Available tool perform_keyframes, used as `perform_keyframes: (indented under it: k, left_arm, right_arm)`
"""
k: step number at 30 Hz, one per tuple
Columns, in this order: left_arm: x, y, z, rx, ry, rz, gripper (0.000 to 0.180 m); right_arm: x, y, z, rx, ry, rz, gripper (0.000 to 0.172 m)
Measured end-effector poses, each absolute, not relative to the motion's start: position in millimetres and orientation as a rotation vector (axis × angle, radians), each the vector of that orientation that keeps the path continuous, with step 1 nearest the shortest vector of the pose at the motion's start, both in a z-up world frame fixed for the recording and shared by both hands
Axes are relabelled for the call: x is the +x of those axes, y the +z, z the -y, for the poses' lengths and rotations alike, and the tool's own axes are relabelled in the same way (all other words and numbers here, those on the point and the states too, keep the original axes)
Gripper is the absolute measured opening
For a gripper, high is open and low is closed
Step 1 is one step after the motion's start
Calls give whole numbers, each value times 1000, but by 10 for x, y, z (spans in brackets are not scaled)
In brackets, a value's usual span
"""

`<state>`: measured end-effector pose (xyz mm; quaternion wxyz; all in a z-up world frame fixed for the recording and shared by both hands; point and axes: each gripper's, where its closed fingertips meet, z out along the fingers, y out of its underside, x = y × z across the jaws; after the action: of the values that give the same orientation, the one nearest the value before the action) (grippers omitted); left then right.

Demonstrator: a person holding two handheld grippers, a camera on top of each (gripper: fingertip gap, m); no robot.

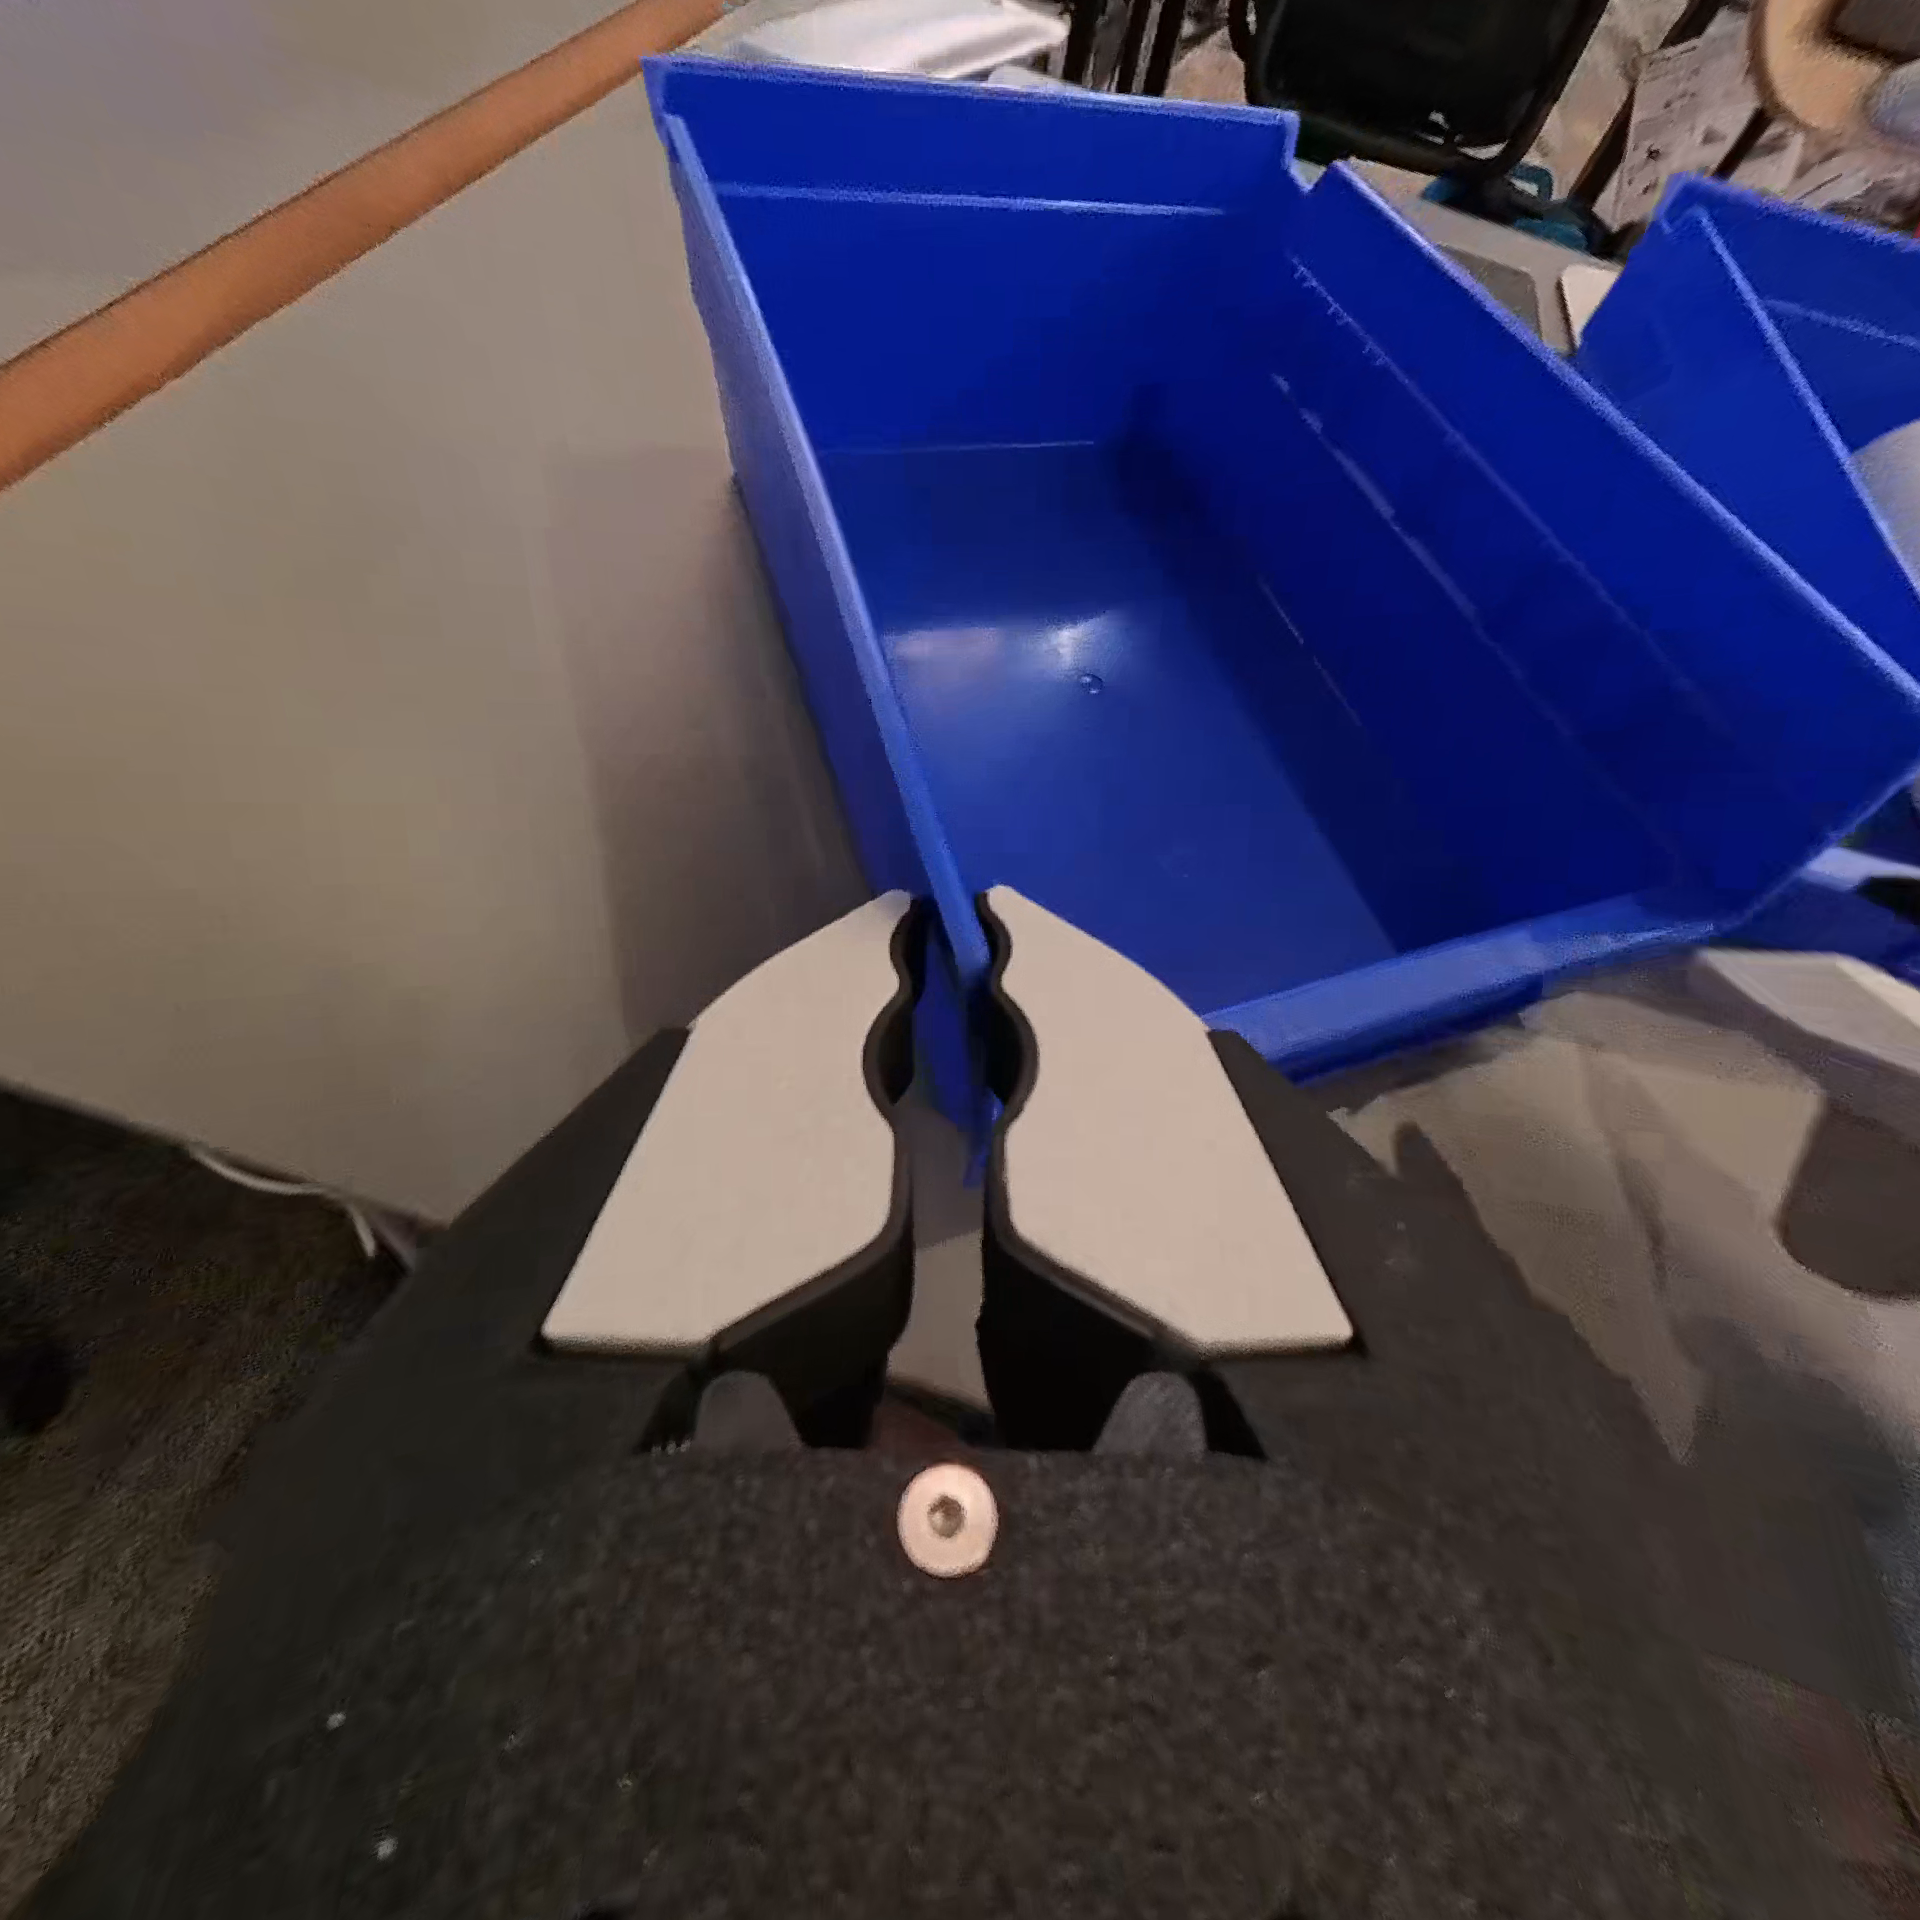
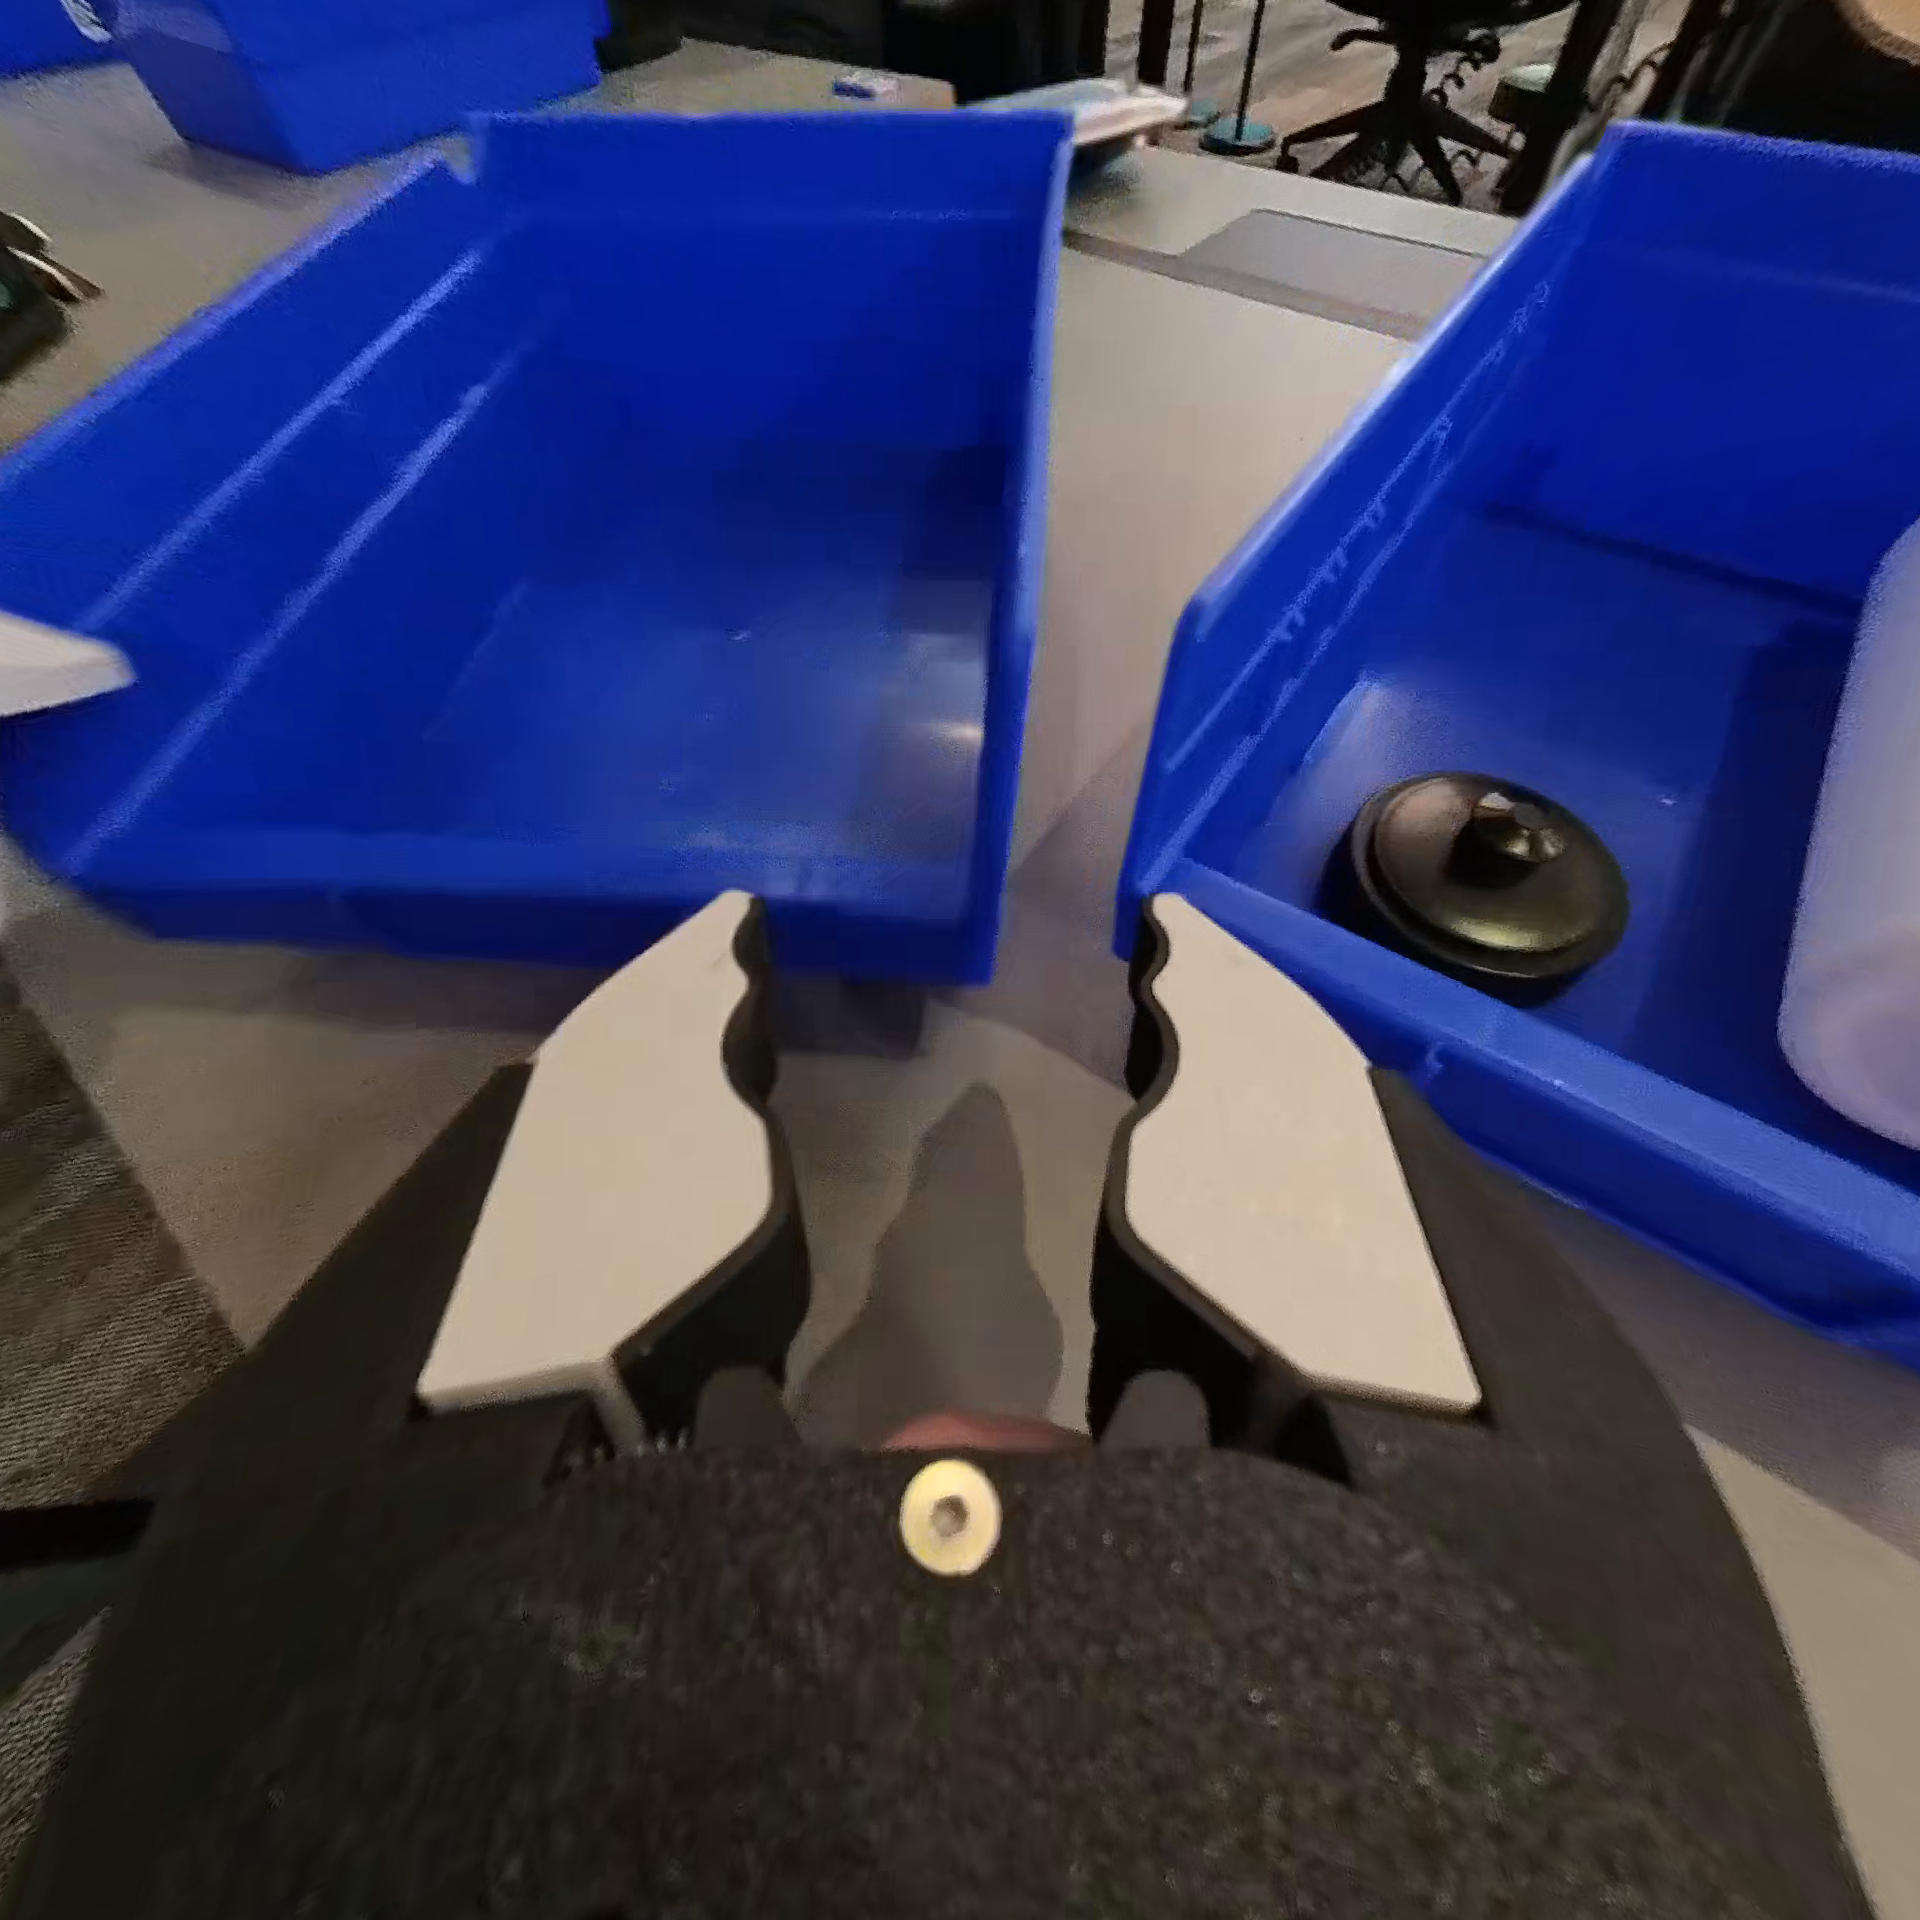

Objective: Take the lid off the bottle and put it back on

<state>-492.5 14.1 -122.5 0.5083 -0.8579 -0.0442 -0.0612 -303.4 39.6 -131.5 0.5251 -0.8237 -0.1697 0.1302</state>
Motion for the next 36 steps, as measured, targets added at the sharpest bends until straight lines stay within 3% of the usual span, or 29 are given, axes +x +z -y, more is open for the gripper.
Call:
perform_keyframes:
  k: [4, 6, 8, 12, 23, 27, 31, 36]
  left_arm:
    - [-4936, -1232, 201, -2036, -137, 129, 7]
    - [-4932, -1227, 311, -2016, -129, 133, 6]
    - [-4958, -1196, 372, -1983, -110, 145, 5]
    - [-4907, -822, 415, -1833, -65, 119, 5]
    - [-3373, 992, 253, -1444, -132, -174, 6]
    - [-2566, 1497, 106, -1396, -197, -270, 5]
    - [-1477, 1491, -92, -1382, -299, -411, 6]
    - [-116, 664, -219, -1505, -366, -517, 5]
  right_arm:
    - [-3115, -1367, -410, -1990, 258, 392, 52]
    - [-3175, -1355, -372, -1977, 261, 410, 12]
    - [-3189, -1296, -324, -1969, 263, 409, 3]
    - [-3140, -1045, -175, -1958, 304, 398, 3]
    - [-1597, 665, -10, -1571, 214, 78, 4]
    - [-819, 1058, 43, -1514, 169, -62, 3]
    - [255, 1212, 130, -1500, 27, -162, 3]
    - [1600, 692, 323, -1566, -92, -294, 2]
